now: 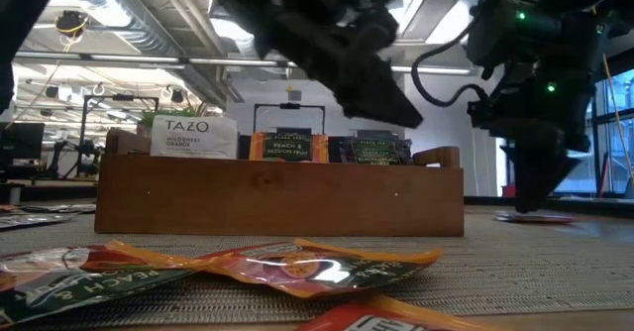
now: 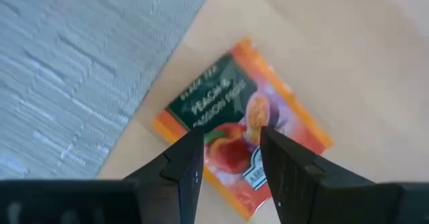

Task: Pick & Place Tea
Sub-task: Put the orange tea bag into the middle section of the wooden organizer

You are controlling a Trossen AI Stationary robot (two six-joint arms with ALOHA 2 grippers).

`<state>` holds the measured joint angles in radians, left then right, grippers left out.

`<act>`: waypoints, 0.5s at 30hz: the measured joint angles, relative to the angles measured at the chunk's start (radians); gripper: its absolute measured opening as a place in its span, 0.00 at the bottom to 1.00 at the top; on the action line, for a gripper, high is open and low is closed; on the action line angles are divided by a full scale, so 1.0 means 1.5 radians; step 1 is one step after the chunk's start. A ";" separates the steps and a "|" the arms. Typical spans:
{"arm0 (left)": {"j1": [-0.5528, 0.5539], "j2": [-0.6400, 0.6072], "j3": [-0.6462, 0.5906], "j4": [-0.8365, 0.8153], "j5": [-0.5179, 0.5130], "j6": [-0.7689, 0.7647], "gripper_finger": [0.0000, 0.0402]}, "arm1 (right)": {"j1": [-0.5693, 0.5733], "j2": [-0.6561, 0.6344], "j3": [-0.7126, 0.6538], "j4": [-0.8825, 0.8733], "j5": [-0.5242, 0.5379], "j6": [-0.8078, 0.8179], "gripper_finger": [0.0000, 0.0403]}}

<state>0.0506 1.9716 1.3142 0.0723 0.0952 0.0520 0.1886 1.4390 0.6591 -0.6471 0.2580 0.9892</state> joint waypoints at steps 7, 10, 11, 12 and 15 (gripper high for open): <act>0.012 0.034 0.068 -0.079 0.001 0.068 0.16 | 0.010 -0.075 0.031 -0.039 0.002 -0.020 0.37; 0.008 0.037 0.068 -0.071 0.000 0.074 0.16 | 0.028 -0.138 0.023 -0.068 -0.014 -0.004 0.37; 0.004 0.039 0.068 -0.063 0.000 0.077 0.16 | 0.035 -0.160 0.017 -0.076 -0.015 0.008 0.37; -0.001 0.041 0.068 -0.062 0.001 0.087 0.16 | 0.043 -0.184 0.011 -0.086 -0.015 0.020 0.37; -0.015 0.046 0.067 -0.053 0.002 0.131 0.15 | 0.063 -0.258 -0.022 -0.081 -0.011 0.050 0.37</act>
<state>0.0284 2.0407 1.4151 -0.0079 0.0982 0.2480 0.2829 1.0527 0.6256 -0.7686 0.2420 1.0637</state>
